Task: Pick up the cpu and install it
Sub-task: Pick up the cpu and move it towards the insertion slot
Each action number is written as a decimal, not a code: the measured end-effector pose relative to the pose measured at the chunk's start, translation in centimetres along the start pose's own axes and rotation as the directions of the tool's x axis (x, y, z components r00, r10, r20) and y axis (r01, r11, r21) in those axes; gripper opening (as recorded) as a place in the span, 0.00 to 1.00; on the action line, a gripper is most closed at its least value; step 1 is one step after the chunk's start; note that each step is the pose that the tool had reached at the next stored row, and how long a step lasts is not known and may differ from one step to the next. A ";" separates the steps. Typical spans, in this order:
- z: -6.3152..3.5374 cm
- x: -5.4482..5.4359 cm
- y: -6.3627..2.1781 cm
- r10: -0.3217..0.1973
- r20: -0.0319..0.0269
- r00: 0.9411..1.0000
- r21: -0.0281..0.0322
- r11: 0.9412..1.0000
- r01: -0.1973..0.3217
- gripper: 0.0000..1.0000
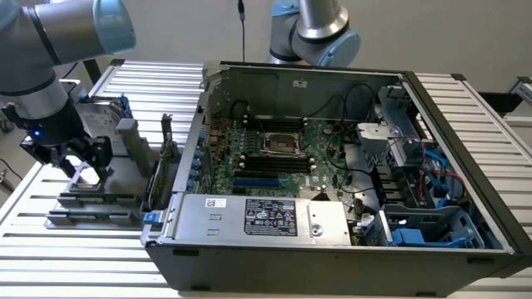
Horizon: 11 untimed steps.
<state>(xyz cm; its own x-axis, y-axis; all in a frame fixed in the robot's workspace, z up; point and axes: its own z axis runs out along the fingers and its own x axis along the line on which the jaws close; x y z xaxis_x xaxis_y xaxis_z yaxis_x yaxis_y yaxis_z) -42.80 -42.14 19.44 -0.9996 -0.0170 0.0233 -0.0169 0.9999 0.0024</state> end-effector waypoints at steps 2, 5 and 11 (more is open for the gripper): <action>0.13 0.0 0.03 0.001 0.000 1.000 0.002 1.000 -0.001 0.65; 0.32 0.0 0.07 0.002 0.000 1.000 0.004 1.000 -0.002 0.65; 0.48 0.2 0.20 0.012 0.000 1.000 0.005 1.000 -0.012 0.65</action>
<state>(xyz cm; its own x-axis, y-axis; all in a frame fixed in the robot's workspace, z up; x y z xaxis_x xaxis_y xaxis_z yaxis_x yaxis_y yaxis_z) -42.99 -41.94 18.95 -0.9997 -0.0054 0.0235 -0.0055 1.0000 -0.0025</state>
